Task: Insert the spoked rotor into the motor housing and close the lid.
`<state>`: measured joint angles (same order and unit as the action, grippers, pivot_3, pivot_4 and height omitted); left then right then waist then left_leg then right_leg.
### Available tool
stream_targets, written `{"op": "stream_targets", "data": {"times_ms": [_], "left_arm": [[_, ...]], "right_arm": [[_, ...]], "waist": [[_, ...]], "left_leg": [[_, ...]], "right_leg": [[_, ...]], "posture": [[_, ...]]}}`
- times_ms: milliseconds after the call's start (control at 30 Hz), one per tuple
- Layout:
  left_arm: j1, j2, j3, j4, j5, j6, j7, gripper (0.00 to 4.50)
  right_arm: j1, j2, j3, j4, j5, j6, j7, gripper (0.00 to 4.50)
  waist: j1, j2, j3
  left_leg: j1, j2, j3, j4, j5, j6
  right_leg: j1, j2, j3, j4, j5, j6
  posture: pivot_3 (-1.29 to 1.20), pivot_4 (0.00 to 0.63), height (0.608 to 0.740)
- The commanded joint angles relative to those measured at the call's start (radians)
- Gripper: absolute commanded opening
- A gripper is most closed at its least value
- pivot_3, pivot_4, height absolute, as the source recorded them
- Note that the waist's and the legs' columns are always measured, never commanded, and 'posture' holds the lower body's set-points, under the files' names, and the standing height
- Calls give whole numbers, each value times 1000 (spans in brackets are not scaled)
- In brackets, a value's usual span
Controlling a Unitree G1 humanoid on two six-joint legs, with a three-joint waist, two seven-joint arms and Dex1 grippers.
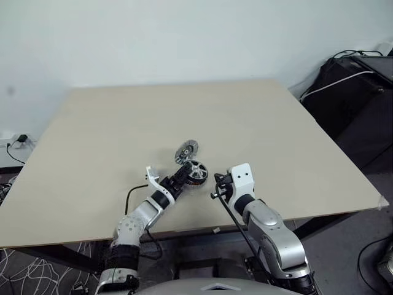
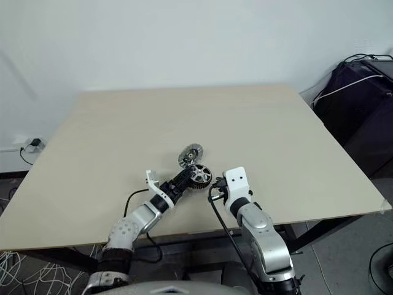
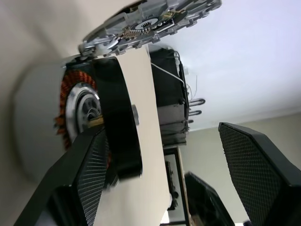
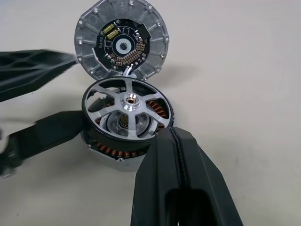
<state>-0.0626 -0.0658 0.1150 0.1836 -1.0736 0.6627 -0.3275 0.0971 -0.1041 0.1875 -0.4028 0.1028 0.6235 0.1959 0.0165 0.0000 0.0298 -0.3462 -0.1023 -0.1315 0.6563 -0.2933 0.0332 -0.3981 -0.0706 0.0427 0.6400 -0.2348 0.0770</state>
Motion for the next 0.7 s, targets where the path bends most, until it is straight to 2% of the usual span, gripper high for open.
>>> {"op": "stream_targets", "data": {"times_ms": [33,333,433,567,667,700], "left_arm": [[5,-69,-21,-111,-3,7,9,3837],[78,36,-64,-257,86,25,-21,3837],[118,98,-145,-320,243,-67,-70,3837],[164,139,-258,-336,539,-332,-71,3837],[183,118,-268,-310,629,-429,-40,3837],[191,116,-268,-304,658,-457,-29,3657]], "right_arm": [[-19,11,6,-28,12,-5,1,0],[-30,12,5,-15,10,-11,8,0],[-47,16,1,-2,6,-26,7,0],[-107,28,14,73,-1,-58,15,0],[-154,35,26,143,-15,-78,17,0],[-176,43,28,179,-19,-82,14,0]], "waist": [[3,0,0],[1,0,0],[-1,1,0],[1,1,0],[5,1,0],[5,1,0]], "left_leg": [[0,0,0,0,0,0],[0,0,0,1,0,0],[0,1,1,0,0,-1],[2,1,2,0,-2,-5],[3,1,3,0,-3,-4],[2,1,2,0,-3,-4]], "right_leg": [[0,0,0,0,0,0],[1,0,0,0,0,1],[0,1,0,1,0,0],[1,2,1,1,0,-1],[2,2,1,0,1,-1],[2,2,1,0,1,-1]], "posture": [[0,0,740],[0,0,740],[0,0,740],[0,0,740],[0,0,740],[0,0,740]]}}
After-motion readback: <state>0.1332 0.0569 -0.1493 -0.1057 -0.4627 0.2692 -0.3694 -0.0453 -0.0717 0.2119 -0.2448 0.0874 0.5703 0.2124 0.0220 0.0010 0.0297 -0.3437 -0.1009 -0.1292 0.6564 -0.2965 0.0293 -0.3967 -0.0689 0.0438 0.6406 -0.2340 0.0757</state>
